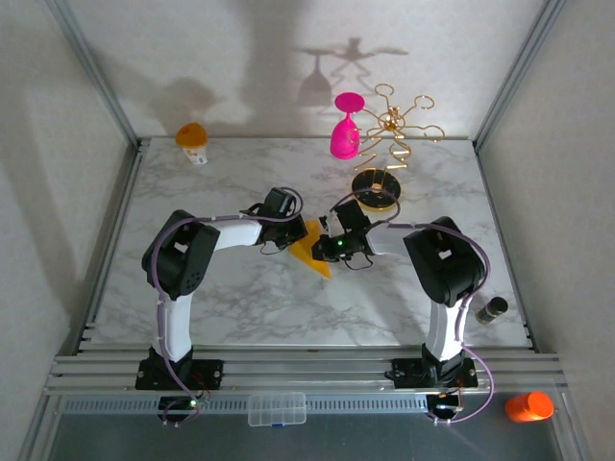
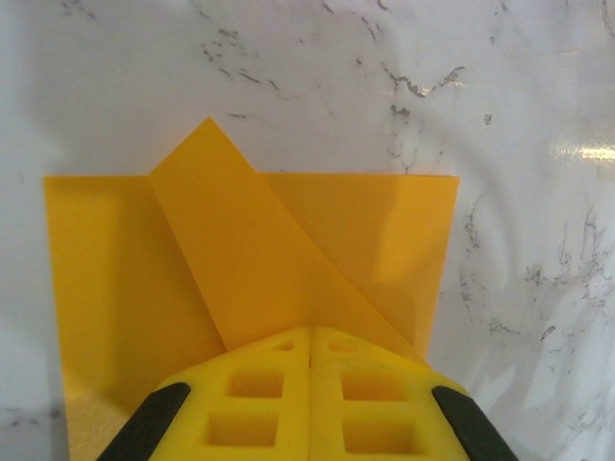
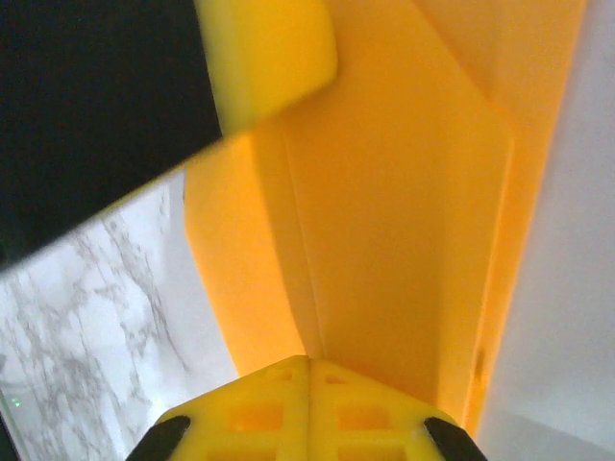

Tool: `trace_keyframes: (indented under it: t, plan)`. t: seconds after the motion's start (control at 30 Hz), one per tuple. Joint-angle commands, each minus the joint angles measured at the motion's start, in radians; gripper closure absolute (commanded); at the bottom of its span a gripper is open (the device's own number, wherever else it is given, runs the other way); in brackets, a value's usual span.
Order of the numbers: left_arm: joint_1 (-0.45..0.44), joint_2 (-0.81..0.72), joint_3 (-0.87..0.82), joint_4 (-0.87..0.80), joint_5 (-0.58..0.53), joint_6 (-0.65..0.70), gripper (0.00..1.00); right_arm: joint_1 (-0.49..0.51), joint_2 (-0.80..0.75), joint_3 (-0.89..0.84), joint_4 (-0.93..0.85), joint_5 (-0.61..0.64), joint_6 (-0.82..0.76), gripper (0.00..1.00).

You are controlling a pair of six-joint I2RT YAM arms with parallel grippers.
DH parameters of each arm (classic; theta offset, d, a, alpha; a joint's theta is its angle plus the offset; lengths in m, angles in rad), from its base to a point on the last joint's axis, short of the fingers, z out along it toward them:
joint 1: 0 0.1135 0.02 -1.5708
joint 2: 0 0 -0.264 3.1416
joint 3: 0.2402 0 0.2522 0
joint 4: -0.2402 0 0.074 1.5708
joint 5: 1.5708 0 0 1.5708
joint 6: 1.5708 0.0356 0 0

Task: Fold a paper plane with a square sheet of paper (pick it up from the middle)
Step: Fourth fold the wing at the center of the table.

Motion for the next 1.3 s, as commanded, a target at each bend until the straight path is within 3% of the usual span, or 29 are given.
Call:
trace_keyframes:
  t: [0.0, 0.43, 0.57, 0.67, 0.87, 1.07, 1.27]
  plan:
    - [0.004, 0.106, -0.031, -0.152, -0.128, -0.013, 0.94, 0.011, -0.043, -0.087, -0.140, -0.011, -0.031, 1.00]
    - [0.004, 0.097, -0.029, -0.144, -0.112, 0.003, 0.94, 0.011, -0.198, -0.269, -0.180, -0.003, -0.026, 1.00]
    - [0.004, 0.081, -0.001, -0.129, -0.036, 0.015, 0.93, -0.003, -0.242, -0.250, -0.187, 0.011, -0.068, 1.00]
    - [0.003, 0.040, 0.044, -0.122, 0.020, 0.026, 0.88, -0.022, -0.287, -0.218, -0.126, 0.008, -0.047, 0.99]
    - [0.009, -0.089, 0.107, -0.113, 0.034, 0.009, 0.72, -0.076, -0.317, -0.168, 0.080, 0.038, 0.055, 0.80]
    - [0.071, -0.231, -0.059, -0.057, -0.076, -0.087, 0.51, -0.127, -0.148, 0.011, 0.044, 0.104, 0.007, 0.59]
    - [0.131, -0.351, -0.242, 0.051, -0.064, -0.169, 0.43, -0.130, 0.031, 0.171, -0.022, 0.024, -0.064, 0.59]
